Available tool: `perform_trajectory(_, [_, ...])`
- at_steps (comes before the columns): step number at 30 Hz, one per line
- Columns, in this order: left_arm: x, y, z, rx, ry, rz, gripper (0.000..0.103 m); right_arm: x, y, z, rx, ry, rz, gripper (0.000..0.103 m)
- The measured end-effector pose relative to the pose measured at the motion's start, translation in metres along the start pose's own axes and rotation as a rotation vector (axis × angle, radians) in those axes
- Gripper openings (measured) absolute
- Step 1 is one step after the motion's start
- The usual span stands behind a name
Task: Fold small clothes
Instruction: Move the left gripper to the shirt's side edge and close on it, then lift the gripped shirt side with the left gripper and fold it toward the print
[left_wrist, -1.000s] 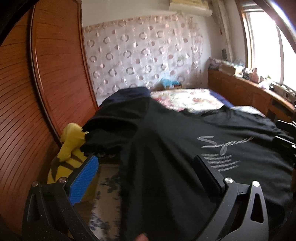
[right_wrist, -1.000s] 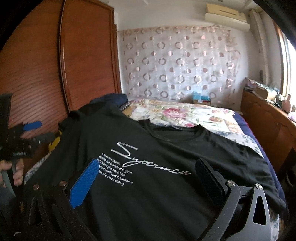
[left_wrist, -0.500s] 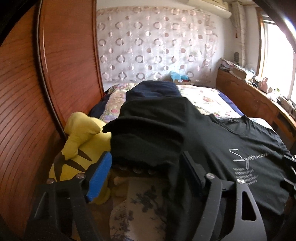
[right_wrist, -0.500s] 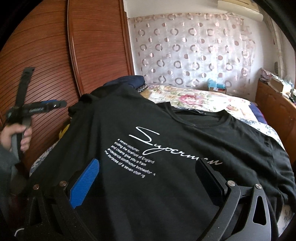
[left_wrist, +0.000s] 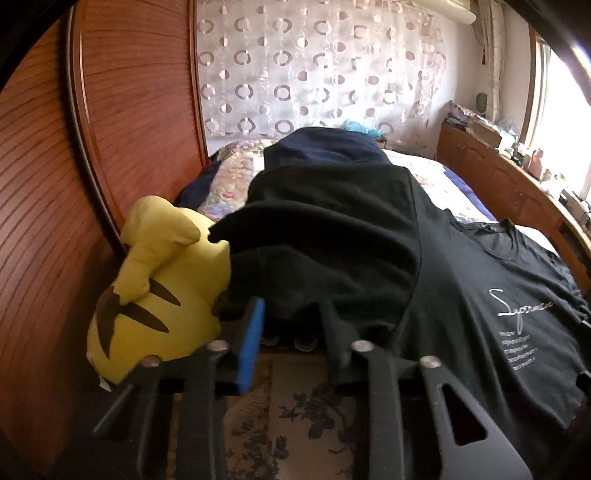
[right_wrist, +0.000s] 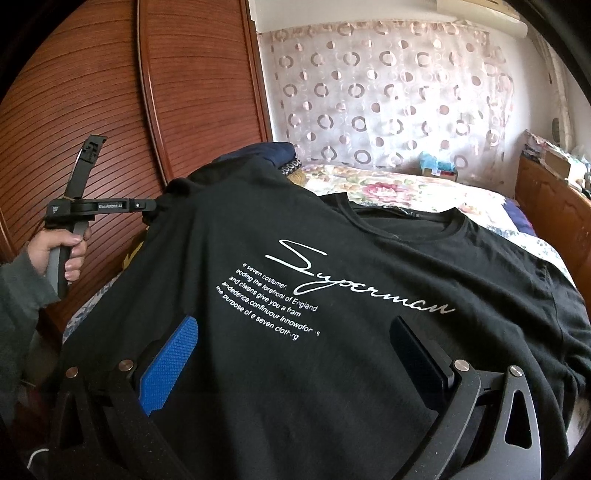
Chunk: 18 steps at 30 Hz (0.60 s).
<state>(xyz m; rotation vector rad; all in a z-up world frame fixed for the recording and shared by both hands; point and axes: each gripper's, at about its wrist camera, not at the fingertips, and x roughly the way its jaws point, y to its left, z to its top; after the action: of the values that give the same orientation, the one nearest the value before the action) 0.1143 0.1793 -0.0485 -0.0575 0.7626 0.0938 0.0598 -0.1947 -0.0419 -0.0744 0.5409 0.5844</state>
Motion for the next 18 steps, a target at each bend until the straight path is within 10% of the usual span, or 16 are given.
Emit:
perform_trajectory(7, [-0.012, -0.003, 0.007, 0.044, -0.032, 0.005, 0.006, 0.004, 0.003, 0.001, 0.005, -0.005, -0.013, 0.103])
perform_trajectory(18, [-0.058, -0.034, 0.041, 0.105, -0.165, -0.038, 0.005, 0.003, 0.002, -0.001, 0.024, -0.009, -0.012, 0.103])
